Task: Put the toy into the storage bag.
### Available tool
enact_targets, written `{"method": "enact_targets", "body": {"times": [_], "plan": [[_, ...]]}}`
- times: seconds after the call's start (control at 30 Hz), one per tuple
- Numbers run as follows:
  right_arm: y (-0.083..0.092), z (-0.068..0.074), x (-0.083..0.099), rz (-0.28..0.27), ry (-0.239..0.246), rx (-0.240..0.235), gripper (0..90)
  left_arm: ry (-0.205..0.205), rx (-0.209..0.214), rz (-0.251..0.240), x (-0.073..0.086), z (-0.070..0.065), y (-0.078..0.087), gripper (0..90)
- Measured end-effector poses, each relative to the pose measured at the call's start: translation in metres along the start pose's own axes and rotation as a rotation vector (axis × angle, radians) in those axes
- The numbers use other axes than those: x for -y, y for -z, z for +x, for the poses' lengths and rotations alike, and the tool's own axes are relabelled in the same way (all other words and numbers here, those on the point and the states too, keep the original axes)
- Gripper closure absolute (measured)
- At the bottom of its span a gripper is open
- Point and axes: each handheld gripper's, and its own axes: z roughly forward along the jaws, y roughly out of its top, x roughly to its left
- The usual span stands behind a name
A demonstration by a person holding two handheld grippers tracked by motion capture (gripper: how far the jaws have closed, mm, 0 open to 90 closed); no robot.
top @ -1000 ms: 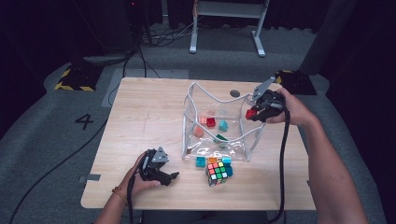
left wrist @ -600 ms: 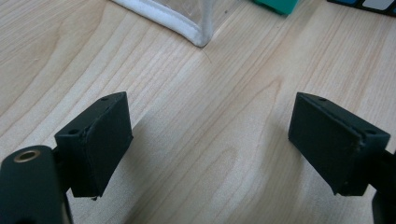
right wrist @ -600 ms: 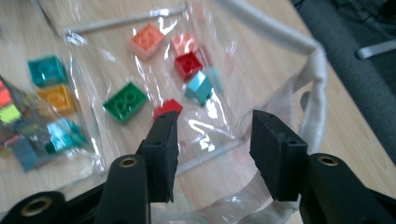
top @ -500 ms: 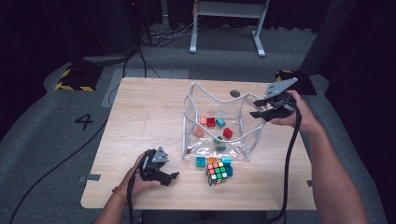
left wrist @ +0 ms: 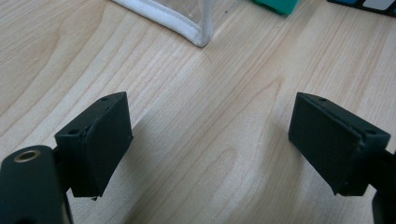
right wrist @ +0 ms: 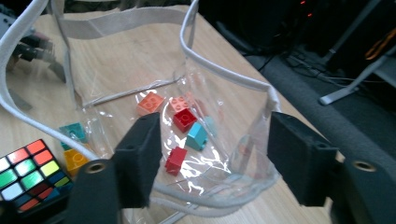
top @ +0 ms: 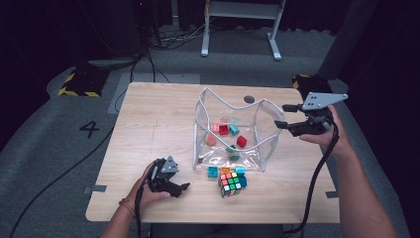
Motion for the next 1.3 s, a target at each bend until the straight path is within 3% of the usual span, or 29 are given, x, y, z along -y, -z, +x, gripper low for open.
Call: {"method": "enact_targets", "body": {"times": [0.2, 0.3, 0.37, 0.57, 0.77, 1.07, 1.2, 1.27, 1.3], "plan": [[0.02, 0.007, 0.014, -0.06, -0.028, 0.053, 32.6, -0.001, -0.003, 0.0, 0.0, 0.0, 0.0, 13.6], [0.029, 0.013, 0.023, -0.09, -0.059, 0.048, 32.8, -0.003, -0.003, 0.001, 0.0, 0.0, 0.0, 13.6], [0.036, 0.018, 0.034, -0.083, -0.062, 0.072, 32.8, -0.003, -0.003, 0.0, 0.0, 0.0, 0.0, 13.6], [0.041, 0.031, 0.056, -0.082, -0.068, 0.074, 33.9, -0.003, -0.003, 0.001, 0.0, 0.0, 0.0, 13.6], [0.033, 0.044, 0.075, -0.055, -0.083, 0.048, 34.6, -0.002, -0.004, 0.001, 0.0, 0.0, 0.0, 13.7], [0.006, 0.076, 0.109, -0.018, -0.107, -0.022, 39.0, -0.002, -0.005, 0.001, 0.0, 0.0, 0.0, 13.7], [-0.012, 0.09, 0.123, -0.006, -0.13, -0.087, 40.9, 0.001, -0.001, 0.001, 0.0, 0.0, 0.0, 13.7], [-0.029, 0.101, 0.13, 0.027, -0.126, -0.124, 42.4, 0.001, -0.001, 0.001, 0.0, -0.001, 0.0, 13.7], [-0.029, 0.101, 0.13, 0.027, -0.126, -0.124, 42.4, 0.001, -0.001, 0.001, 0.0, -0.001, 0.0, 13.7]]}}
